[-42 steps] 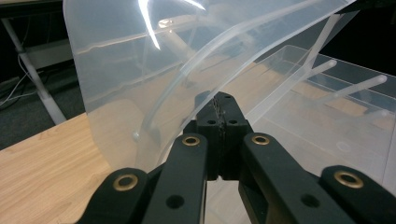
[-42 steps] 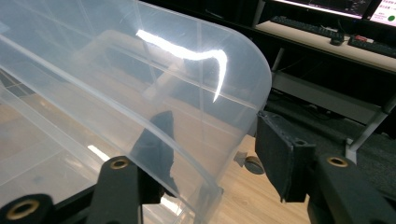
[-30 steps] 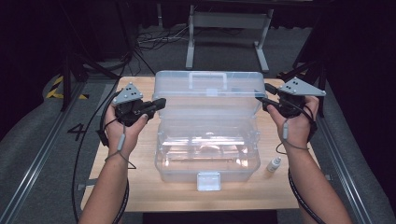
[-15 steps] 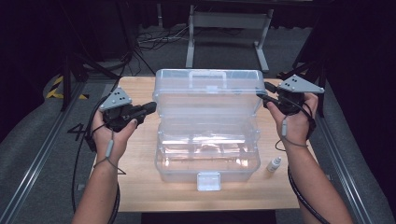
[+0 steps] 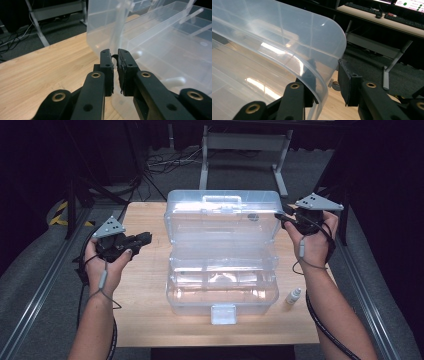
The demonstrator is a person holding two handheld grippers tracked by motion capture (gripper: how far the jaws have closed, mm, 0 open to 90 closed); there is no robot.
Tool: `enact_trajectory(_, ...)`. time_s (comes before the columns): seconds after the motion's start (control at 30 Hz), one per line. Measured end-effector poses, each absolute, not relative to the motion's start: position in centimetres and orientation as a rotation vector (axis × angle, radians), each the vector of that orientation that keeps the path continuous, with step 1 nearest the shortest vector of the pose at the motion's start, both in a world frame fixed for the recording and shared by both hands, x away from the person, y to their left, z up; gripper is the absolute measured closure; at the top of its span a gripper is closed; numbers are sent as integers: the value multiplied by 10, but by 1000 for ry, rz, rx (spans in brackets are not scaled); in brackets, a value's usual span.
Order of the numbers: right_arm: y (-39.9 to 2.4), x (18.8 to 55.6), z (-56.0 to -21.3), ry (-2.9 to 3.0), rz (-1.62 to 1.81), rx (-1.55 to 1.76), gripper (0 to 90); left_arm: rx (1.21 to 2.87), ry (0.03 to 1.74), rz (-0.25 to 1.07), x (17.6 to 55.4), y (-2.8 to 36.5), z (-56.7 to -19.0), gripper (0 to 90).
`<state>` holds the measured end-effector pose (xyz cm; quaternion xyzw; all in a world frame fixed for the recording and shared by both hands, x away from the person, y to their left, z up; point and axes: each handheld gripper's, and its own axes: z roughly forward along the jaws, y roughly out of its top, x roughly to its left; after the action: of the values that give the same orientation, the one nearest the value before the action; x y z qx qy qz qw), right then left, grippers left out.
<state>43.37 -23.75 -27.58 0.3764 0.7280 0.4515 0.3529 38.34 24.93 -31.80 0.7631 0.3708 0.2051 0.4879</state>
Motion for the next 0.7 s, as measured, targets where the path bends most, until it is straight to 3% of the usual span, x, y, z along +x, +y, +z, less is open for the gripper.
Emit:
enact_trajectory(0.37, -234, 445, -272, 1895, 1112, 1034, 738, 1859, 995, 484, 396, 275, -334, 655)
enact_trajectory(0.4, -233, 448, -271, 1900, 1100, 1045, 747, 1846, 1012, 480, 398, 281, -336, 578)
enact_trajectory(0.43, -233, 448, -271, 1900, 1100, 1045, 747, 1846, 1012, 480, 398, 281, -336, 556)
enact_trajectory(0.7, -234, 461, -268, 1940, 1080, 1072, 753, 1831, 1069, 475, 398, 293, -345, 460)
